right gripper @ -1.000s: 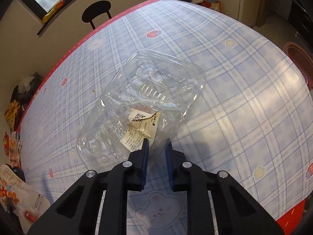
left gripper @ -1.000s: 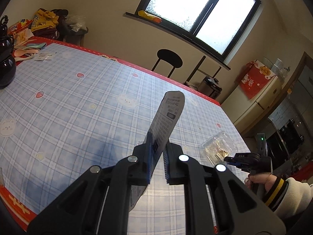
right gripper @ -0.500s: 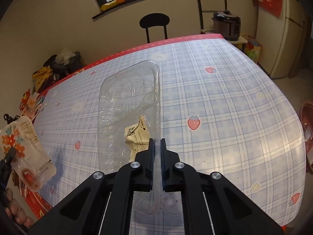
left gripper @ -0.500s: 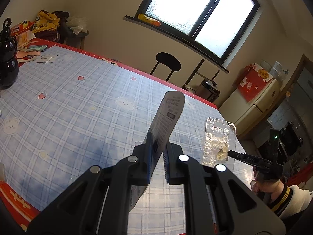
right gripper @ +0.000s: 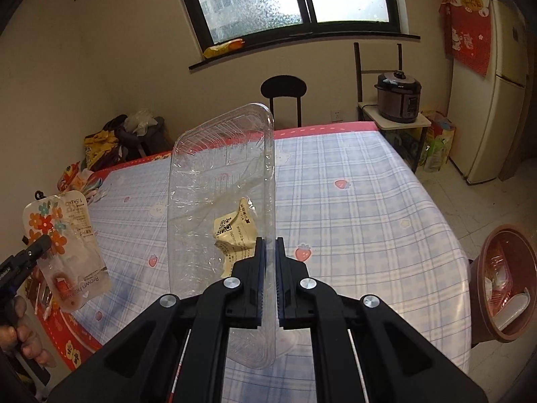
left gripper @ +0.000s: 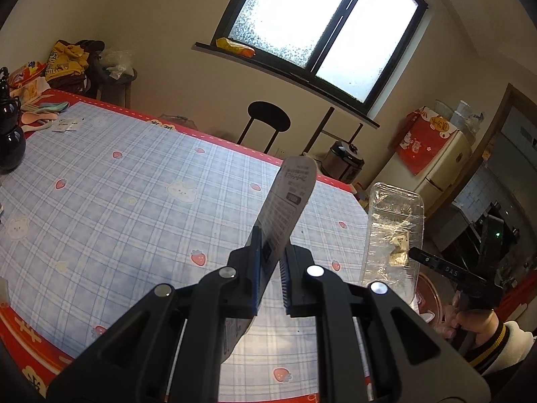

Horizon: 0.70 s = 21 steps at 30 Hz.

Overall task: Collect trash
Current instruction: 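Carry the plastic tray and the white card with both grippers over the brown bin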

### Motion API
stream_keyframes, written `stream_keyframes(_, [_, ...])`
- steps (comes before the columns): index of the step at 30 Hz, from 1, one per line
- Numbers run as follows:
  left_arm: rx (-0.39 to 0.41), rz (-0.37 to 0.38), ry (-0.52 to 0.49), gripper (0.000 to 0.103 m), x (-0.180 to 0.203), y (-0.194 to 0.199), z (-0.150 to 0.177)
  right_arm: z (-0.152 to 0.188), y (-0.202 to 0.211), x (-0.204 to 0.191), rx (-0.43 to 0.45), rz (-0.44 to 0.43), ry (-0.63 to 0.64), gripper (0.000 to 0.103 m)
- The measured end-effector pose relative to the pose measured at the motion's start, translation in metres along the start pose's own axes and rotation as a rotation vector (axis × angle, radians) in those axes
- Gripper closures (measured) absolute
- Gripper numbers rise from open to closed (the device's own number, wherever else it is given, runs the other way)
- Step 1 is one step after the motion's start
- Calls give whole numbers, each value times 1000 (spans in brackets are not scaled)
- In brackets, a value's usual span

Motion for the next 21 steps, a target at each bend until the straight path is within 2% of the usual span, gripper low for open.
stream_keyframes(8, [18, 39, -53, 89, 74, -2, 5, -17, 48, 98, 67, 75, -42, 96])
stream_keyframes(14, [10, 67, -74, 89, 126, -13, 18, -27, 90, 199, 111, 214, -76, 96])
stream_keyframes(17, [3, 78, -79, 89, 148, -20, 26, -29, 111, 260, 111, 309, -85, 96])
stream_keyframes(21, [-7, 89, -91, 89, 174, -28, 38, -29, 129, 323, 105, 419, -70, 96])
Point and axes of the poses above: each gripper's, at about its wrist camera, not at the fingertips, and y roughly against the way its jaws point, x to its right, z to its underside, the point moved 9 cm from there along -y, roughly the way its jaws point, and after that the axes turned 15 degrees about x, right-handed, at the moved point
